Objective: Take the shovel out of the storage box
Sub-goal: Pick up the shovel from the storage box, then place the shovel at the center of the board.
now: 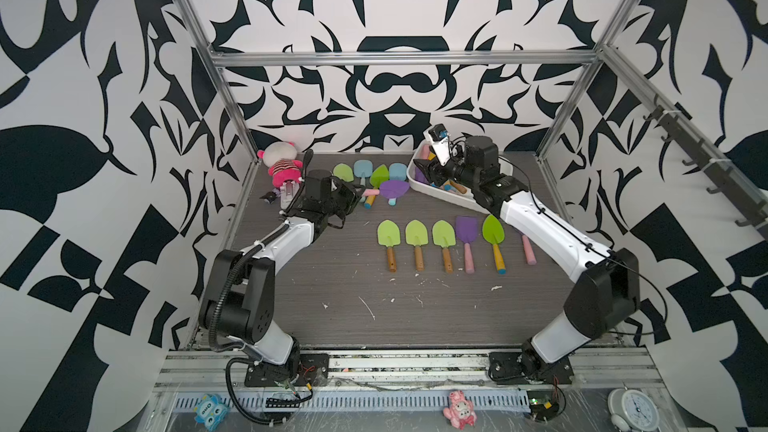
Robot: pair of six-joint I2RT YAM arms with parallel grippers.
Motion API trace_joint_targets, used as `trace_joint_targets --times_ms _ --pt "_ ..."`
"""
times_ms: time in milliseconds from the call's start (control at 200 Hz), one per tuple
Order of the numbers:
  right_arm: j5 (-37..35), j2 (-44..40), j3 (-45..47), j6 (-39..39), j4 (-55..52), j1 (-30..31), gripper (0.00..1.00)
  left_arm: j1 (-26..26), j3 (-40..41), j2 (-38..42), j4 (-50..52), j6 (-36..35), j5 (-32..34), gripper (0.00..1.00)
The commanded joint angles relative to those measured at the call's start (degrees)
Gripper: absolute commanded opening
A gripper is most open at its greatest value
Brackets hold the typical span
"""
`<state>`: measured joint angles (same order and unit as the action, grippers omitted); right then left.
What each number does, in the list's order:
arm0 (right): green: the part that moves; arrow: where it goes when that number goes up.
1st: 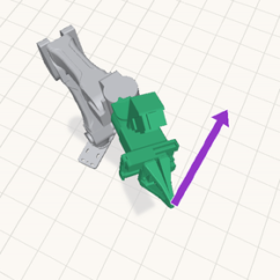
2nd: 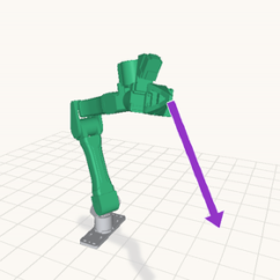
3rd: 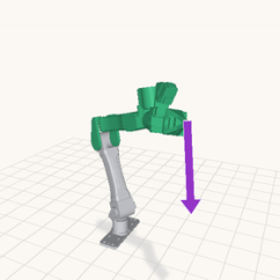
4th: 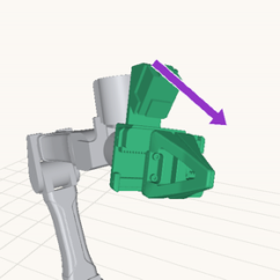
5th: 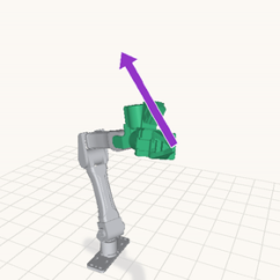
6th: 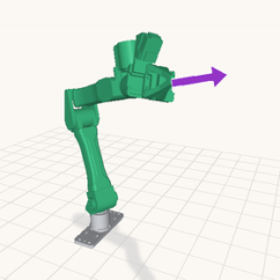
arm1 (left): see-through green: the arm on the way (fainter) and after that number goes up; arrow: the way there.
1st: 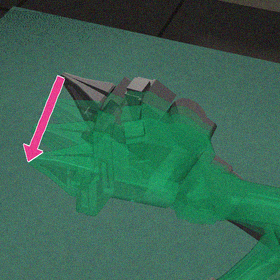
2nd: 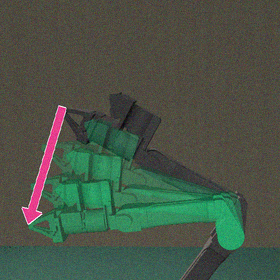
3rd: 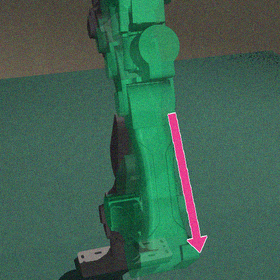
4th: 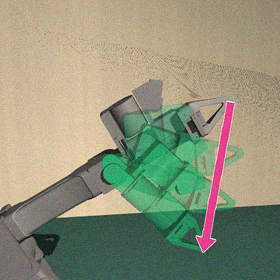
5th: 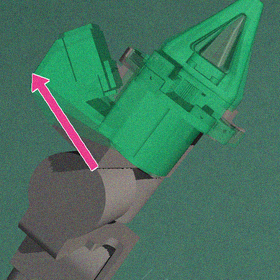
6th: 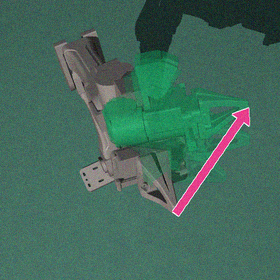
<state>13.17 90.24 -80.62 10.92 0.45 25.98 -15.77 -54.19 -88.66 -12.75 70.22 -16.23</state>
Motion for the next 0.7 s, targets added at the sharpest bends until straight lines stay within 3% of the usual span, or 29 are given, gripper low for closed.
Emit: trace_joint_targets --times_ms 0,285,455,695 --pt "-1.4 -4.3 1.0 -4.9 2.5 0.2 0.64 -0.3 4.1 4.9 -4.2 3.9 7.8 0.03" --pt "2.8 -10.4 3.8 -13.3 1.7 0.2 0.7 -4.5 14.3 17.0 0.5 8.6 25.6 0.03" --pt "4.4 -13.4 6.3 -13.9 1.5 0.2 0.71 -9.6 18.4 22.6 5.1 13.9 37.8 0.02" --pt "6.1 -15.0 5.9 -13.9 0.3 0.2 0.72 -16.8 20.9 25.9 9.4 21.1 49.8 0.02"
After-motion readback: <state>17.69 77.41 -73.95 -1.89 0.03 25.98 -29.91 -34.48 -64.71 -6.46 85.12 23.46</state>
